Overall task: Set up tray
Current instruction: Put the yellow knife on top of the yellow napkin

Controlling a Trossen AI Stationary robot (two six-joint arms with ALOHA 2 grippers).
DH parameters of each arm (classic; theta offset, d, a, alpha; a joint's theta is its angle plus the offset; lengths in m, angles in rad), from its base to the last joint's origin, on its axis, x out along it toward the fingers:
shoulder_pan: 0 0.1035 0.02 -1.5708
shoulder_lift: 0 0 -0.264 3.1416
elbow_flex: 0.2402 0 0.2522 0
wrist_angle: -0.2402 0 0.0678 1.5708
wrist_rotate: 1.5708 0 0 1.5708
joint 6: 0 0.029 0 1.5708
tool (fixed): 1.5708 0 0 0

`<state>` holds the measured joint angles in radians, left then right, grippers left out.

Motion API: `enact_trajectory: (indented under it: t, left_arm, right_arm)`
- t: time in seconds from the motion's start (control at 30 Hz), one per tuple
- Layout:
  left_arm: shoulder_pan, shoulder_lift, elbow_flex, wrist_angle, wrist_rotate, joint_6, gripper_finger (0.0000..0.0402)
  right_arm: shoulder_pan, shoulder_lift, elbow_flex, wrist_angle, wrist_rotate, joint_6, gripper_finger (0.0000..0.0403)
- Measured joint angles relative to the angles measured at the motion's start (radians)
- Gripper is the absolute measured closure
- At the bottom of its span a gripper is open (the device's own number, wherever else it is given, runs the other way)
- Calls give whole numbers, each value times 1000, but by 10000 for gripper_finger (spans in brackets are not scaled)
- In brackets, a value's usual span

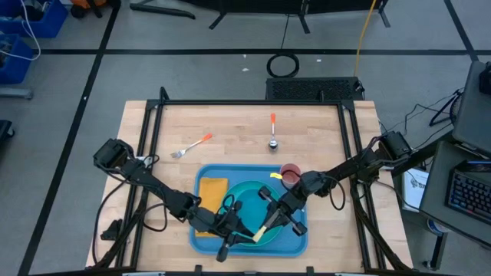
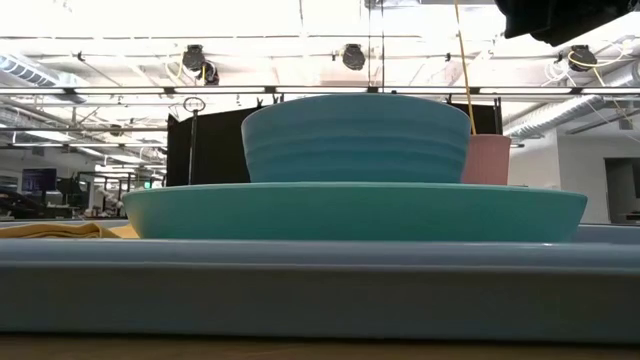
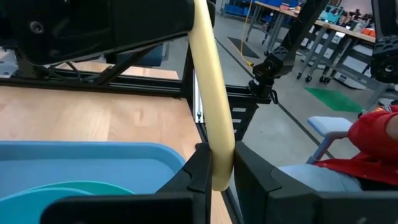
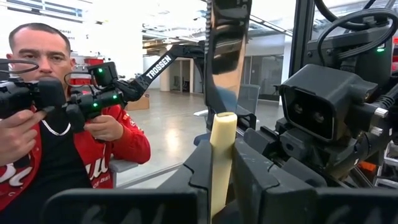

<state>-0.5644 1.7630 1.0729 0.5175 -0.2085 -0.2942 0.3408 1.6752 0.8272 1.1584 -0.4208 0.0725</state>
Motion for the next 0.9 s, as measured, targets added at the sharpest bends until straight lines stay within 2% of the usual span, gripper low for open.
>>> enact_trajectory:
  t: [0.2,0.43,0.6,0.7,0.83,0.9]
  left_arm:
    - [-6,1,-1,3,-27,3,358]
    - [-16,1,0,48,-64,24,358]
    - [-23,-1,0,50,-64,24,358]
    - [-31,-13,0,24,-88,22,358]
    - [-65,-20,0,-3,-178,2,358]
    - [-81,-30,0,-27,-181,-8,358]
  right_arm:
    - [0,-1,0,-13,6,24,373]
    - [-1,1,0,-40,13,52,281]
    - [-1,1,0,-54,16,78,240]
    - [-1,1,0,-63,5,107,228]
    - [15,1,0,-107,3,128,224]
    - [24,1,0,-134,0,129,225]
